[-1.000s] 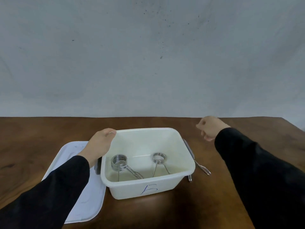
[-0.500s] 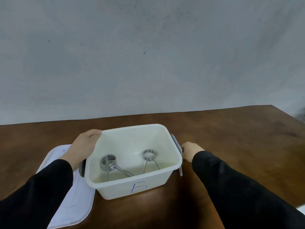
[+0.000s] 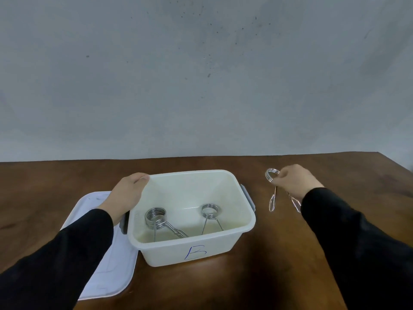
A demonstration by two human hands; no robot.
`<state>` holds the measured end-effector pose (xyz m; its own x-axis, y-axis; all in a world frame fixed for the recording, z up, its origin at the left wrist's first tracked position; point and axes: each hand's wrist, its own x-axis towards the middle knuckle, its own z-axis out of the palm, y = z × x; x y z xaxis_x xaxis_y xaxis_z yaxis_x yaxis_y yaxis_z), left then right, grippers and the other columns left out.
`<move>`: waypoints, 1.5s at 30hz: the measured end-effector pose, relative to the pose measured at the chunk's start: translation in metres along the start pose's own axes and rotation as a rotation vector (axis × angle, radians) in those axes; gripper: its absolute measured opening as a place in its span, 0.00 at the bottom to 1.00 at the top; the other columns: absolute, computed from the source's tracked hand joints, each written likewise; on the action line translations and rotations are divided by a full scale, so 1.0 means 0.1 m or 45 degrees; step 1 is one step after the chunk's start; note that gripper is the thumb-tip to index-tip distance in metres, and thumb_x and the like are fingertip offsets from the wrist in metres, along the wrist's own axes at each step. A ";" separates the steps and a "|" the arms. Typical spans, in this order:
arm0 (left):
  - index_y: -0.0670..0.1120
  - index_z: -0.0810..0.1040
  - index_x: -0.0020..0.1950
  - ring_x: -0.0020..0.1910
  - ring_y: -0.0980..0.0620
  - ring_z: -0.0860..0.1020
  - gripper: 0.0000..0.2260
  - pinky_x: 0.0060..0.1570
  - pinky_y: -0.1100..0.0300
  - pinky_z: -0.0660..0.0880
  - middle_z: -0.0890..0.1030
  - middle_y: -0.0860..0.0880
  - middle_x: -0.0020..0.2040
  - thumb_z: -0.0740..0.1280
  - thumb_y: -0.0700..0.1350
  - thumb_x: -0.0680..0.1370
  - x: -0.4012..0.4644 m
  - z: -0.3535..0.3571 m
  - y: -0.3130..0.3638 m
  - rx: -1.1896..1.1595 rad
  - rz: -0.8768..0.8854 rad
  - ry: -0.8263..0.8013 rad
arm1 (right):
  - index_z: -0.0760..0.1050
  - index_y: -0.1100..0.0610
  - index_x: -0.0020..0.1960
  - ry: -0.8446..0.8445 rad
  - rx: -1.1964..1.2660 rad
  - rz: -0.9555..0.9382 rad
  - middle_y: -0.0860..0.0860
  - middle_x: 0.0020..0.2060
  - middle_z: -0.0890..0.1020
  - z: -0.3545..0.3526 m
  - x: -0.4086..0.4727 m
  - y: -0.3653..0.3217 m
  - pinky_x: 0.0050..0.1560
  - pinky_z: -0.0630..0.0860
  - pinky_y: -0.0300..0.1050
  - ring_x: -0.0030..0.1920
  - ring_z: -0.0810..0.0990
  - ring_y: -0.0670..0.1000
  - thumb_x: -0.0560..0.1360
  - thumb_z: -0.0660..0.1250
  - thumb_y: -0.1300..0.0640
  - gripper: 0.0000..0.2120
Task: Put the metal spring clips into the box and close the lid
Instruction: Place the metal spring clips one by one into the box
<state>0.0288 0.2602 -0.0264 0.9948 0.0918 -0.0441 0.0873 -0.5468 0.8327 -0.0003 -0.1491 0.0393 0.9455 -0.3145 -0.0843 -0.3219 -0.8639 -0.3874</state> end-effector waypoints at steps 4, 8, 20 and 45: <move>0.46 0.81 0.60 0.56 0.47 0.77 0.15 0.50 0.55 0.70 0.82 0.48 0.57 0.58 0.49 0.82 0.01 0.00 -0.02 -0.038 0.021 -0.012 | 0.80 0.56 0.38 0.107 0.059 -0.265 0.56 0.30 0.83 -0.58 -0.18 -0.86 0.40 0.79 0.48 0.33 0.82 0.58 0.69 0.71 0.49 0.11; 0.45 0.80 0.61 0.56 0.47 0.77 0.15 0.51 0.56 0.69 0.82 0.47 0.58 0.57 0.49 0.83 0.02 -0.01 -0.04 -0.028 0.026 -0.025 | 0.80 0.63 0.41 -0.140 -0.135 -0.424 0.55 0.29 0.81 -0.32 -0.40 -1.54 0.38 0.74 0.45 0.31 0.76 0.55 0.71 0.69 0.53 0.12; 0.45 0.80 0.60 0.57 0.46 0.77 0.15 0.53 0.57 0.70 0.82 0.47 0.57 0.58 0.48 0.82 0.06 -0.01 -0.09 -0.127 0.026 -0.040 | 0.71 0.55 0.40 -0.344 -0.668 -0.219 0.48 0.35 0.74 1.30 -0.04 -1.41 0.55 0.73 0.48 0.45 0.74 0.55 0.74 0.63 0.43 0.15; 0.44 0.79 0.62 0.57 0.48 0.76 0.16 0.51 0.58 0.68 0.80 0.48 0.57 0.56 0.48 0.83 0.07 0.00 -0.10 -0.139 0.038 -0.066 | 0.76 0.57 0.43 -0.335 -0.505 -0.222 0.50 0.44 0.81 1.13 -0.08 -1.41 0.56 0.75 0.47 0.47 0.81 0.56 0.78 0.61 0.40 0.20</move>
<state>0.0346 0.2664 -0.0352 0.9985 0.0319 -0.0443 0.0540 -0.4547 0.8890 0.0430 0.0197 -0.0094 0.9507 -0.0863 -0.2978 -0.1035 -0.9937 -0.0425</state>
